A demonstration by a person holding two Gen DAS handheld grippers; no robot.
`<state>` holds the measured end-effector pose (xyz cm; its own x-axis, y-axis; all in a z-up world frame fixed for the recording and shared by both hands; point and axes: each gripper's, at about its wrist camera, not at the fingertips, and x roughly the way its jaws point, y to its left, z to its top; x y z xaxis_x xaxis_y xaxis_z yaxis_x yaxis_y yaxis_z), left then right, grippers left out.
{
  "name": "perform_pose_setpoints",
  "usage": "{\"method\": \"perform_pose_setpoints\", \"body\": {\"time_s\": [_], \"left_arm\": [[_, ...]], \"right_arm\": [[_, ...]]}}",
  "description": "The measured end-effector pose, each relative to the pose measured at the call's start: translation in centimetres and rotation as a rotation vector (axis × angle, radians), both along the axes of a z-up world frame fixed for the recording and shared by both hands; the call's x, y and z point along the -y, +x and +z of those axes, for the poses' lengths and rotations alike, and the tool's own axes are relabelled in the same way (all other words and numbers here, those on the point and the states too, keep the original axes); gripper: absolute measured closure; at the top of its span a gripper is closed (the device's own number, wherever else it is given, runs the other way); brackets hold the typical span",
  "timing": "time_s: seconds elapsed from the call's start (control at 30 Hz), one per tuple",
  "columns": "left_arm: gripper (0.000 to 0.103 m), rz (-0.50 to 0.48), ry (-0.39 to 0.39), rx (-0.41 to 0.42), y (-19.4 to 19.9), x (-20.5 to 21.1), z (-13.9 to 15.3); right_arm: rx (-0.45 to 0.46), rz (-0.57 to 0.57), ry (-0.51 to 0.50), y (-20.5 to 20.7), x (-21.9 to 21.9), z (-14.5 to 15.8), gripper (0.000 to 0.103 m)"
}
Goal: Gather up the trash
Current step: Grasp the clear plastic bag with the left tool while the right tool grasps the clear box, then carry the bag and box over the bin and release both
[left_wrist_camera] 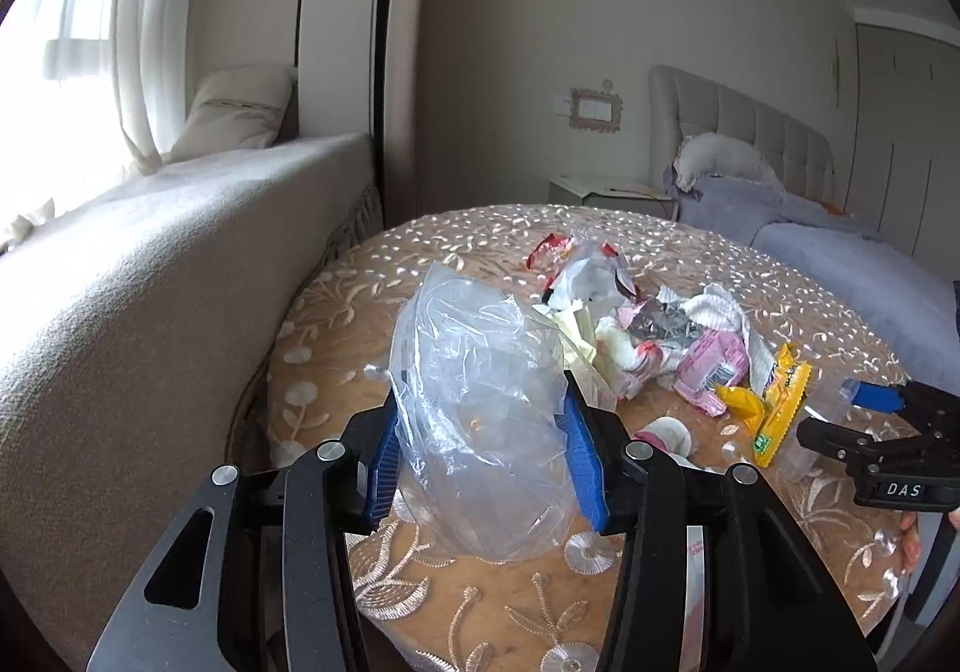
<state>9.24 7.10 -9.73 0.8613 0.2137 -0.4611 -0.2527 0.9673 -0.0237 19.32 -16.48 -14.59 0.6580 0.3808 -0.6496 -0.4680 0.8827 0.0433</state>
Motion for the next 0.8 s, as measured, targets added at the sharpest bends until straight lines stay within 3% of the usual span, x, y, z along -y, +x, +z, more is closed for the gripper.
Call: {"method": "perform_pose_setpoints", "body": {"time_s": [0.27,0.53,0.8], "left_arm": [[0.056,-0.087,0.018,0.027,0.3,3.2,1.2],[0.056,-0.280,0.022,0.043,1.4,10.0,2.2],[0.056,-0.505,0.030,0.038,1.7,18.4,2.3]], "right_arm": [[0.103,-0.045,0.028,-2.0,2.7,2.9,0.017],[0.217,-0.145,0.027,-5.4,8.2,6.2,0.017],[0.272,-0.274,0.016,-8.7,14.8,7.2,0.017]]}}
